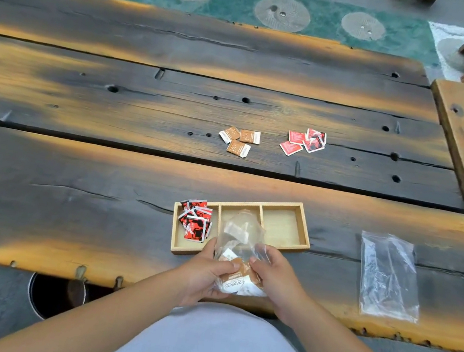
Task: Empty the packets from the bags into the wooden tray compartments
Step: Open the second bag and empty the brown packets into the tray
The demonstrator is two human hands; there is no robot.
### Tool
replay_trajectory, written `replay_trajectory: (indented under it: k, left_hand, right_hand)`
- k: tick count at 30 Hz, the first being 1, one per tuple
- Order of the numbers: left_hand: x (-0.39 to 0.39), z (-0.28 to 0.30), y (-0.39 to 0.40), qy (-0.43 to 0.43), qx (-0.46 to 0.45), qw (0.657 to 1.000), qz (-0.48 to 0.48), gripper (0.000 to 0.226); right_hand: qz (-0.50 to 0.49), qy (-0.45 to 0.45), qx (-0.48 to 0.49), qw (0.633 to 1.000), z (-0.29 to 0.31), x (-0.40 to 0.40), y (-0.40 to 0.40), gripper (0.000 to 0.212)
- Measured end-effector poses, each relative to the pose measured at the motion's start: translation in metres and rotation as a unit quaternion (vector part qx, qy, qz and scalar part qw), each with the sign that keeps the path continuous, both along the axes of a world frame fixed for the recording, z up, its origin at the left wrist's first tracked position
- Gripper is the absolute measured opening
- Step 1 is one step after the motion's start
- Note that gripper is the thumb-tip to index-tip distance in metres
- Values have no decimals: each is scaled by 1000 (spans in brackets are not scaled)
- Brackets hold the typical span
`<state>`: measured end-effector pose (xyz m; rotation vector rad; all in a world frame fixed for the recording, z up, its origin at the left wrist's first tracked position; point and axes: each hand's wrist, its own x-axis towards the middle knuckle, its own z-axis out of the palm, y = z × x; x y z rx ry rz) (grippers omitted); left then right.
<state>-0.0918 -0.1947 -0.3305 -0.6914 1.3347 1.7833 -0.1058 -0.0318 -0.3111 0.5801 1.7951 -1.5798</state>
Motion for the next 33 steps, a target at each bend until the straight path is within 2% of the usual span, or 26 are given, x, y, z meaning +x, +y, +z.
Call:
replay_trajectory:
  k: [2, 6, 12, 16, 17, 20, 22, 26, 33]
  left_hand:
    - [-2, 0, 0, 7, -5, 1000, 2, 79]
    - [-6, 2, 0, 3, -3, 1000, 6, 90]
    - [-15, 12, 0, -17, 10, 999, 49, 72]
    - [-27, 15, -2, -42, 12, 996, 77, 78]
    - [-29, 18, -2, -50, 12, 995, 80, 73]
    - [-38, 21, -4, -58, 24, 995, 80, 32]
    - [-42, 21, -4, -60, 34, 994, 80, 22]
    - [-45, 21, -7, -83, 70, 991, 80, 16]
    - [-53, 26, -10, -112, 112, 981, 116, 30]
  right_hand:
    - [7, -10, 6, 1000, -3, -3, 0, 29]
    - [16, -38, 4, 999, -4, -9, 1, 23]
    - [47, -68, 10, 997, 3, -26, 1, 19]
    - [50, -72, 15, 996, 8, -41, -1, 13]
    - [50, -73, 20, 996, 9, -44, -2, 12]
    - [43, -75, 28, 996, 13, -51, -4, 14]
    - [40, -75, 31, 996, 16, -55, -4, 15]
    - [24, -80, 33, 996, 19, -59, -3, 17]
    - [12, -77, 33, 996, 28, -66, -4, 18]
